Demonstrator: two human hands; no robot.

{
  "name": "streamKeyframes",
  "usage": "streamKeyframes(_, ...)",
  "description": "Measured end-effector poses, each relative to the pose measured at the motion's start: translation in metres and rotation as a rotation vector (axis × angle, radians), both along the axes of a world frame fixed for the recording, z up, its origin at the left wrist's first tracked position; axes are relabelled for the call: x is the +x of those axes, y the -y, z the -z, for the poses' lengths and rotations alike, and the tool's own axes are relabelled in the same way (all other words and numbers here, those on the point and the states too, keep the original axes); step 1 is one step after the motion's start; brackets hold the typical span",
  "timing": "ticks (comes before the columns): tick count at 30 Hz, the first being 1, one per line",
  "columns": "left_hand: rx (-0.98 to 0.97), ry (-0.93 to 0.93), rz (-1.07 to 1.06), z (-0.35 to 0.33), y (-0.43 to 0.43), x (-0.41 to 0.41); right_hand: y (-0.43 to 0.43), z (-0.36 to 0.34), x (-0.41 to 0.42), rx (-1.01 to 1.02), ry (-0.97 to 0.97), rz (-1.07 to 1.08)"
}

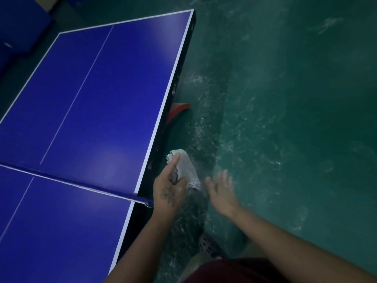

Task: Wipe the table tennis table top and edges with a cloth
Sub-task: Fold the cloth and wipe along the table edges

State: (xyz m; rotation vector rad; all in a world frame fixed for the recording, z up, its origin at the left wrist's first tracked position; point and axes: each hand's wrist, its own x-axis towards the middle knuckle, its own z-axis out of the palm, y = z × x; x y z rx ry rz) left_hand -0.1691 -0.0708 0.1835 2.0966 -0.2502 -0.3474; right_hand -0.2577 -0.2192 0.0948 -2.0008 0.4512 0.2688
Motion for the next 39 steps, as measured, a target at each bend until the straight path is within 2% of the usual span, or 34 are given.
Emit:
streamKeyframes(1,0.019,-0.001,-0.010,-0.001,-0.001,0.001,0.003,-0.008,0.002,-0.010,0.054,0.118)
streamKeyframes(2,0.028,-0.009,-0.020,-0.001,-0.002,0.002,0.006,-0.023,0.005,-0.062,0.211,0.142)
streamKeyframes(3,0.031,-0.019,-0.034,-0.001,-0.002,0.002,0.006,-0.034,0.006,-0.083,0.320,0.096)
streamKeyframes(4,0.025,-0.029,-0.041,0.001,-0.003,0.003,0.007,-0.036,0.005,-0.152,0.415,-0.039)
streamKeyframes(5,0.014,-0.031,-0.045,0.001,-0.002,0.002,0.010,-0.030,0.005,-0.244,0.421,-0.223)
streamKeyframes(6,0.019,-0.021,-0.052,-0.002,-0.001,0.002,0.016,-0.021,0.005,-0.292,0.287,-0.392)
streamKeyframes(7,0.042,-0.012,-0.059,-0.005,-0.001,0.001,0.021,-0.010,0.003,-0.222,0.019,-0.443)
streamKeyframes(8,0.055,-0.008,-0.072,-0.008,0.000,0.000,0.024,-0.002,0.002,-0.126,-0.187,-0.405)
streamKeyframes(9,0.049,-0.014,-0.091,-0.011,0.000,0.000,0.027,-0.005,0.002,-0.046,-0.297,-0.317)
streamKeyframes(10,0.045,-0.023,-0.106,-0.012,0.000,-0.001,0.026,-0.012,0.003,-0.079,-0.167,-0.220)
streamKeyframes(11,0.042,-0.032,-0.105,-0.012,-0.001,-0.002,0.022,-0.023,0.005,-0.170,0.081,-0.144)
streamKeyframes(12,0.045,-0.031,-0.094,-0.010,0.000,-0.004,0.018,-0.023,0.004,-0.232,0.261,-0.116)
streamKeyframes(13,0.052,-0.034,-0.067,-0.009,0.000,-0.005,0.015,-0.025,0.005,-0.280,0.346,-0.200)
streamKeyframes(14,0.038,-0.042,-0.043,-0.008,0.000,-0.007,0.015,-0.021,0.007,-0.340,0.363,-0.333)
streamKeyframes(15,0.018,-0.065,-0.039,-0.011,0.003,-0.008,0.016,-0.010,0.006,-0.315,0.182,-0.381)
streamKeyframes(16,0.011,-0.081,-0.045,-0.013,0.004,-0.009,0.018,0.002,0.007,-0.203,-0.043,-0.261)
streamKeyframes(17,0.008,-0.086,-0.059,-0.013,0.004,-0.009,0.022,-0.001,0.008,-0.177,-0.207,-0.156)
streamKeyframes(18,0.011,-0.084,-0.069,-0.013,0.004,-0.009,0.024,-0.004,0.010,-0.159,-0.224,-0.074)
streamKeyframes(20,-0.004,-0.085,-0.083,-0.010,0.002,-0.011,0.026,-0.015,0.013,-0.250,0.177,-0.060)
streamKeyframes(22,-0.008,-0.085,-0.054,-0.007,0.001,-0.012,0.025,-0.012,0.008,-0.239,0.369,-0.309)
streamKeyframes(24,-0.004,-0.088,-0.061,-0.009,0.005,-0.016,0.028,-0.001,0.006,-0.200,0.128,-0.380)
streamKeyframes(26,-0.008,-0.104,-0.048,-0.015,0.010,-0.019,0.032,-0.006,0.004,-0.141,0.013,-0.212)
streamKeyframes(28,-0.006,-0.100,-0.027,-0.020,0.011,-0.021,0.031,-0.016,0.004,-0.180,0.236,-0.102)
streamKeyframes(30,-0.033,-0.108,-0.021,-0.022,0.011,-0.023,0.028,-0.004,-0.003,-0.176,0.377,-0.273)
streamKeyframes(32,-0.036,-0.100,-0.031,-0.021,0.010,-0.022,0.033,0.011,-0.006,-0.267,0.131,-0.396)
streamKeyframes(34,-0.023,-0.111,-0.054,-0.018,0.010,-0.020,0.039,0.015,-0.006,-0.185,-0.062,-0.217)
streamKeyframes(36,-0.005,-0.114,-0.085,-0.015,0.009,-0.020,0.038,-0.005,-0.002,-0.178,0.174,-0.057)
streamKeyframes(38,0.028,-0.109,-0.073,-0.012,0.010,-0.021,0.033,0.001,-0.007,-0.186,0.351,-0.230)
streamKeyframes(39,0.032,-0.101,-0.068,-0.013,0.012,-0.022,0.036,0.014,-0.007,-0.235,0.298,-0.352)
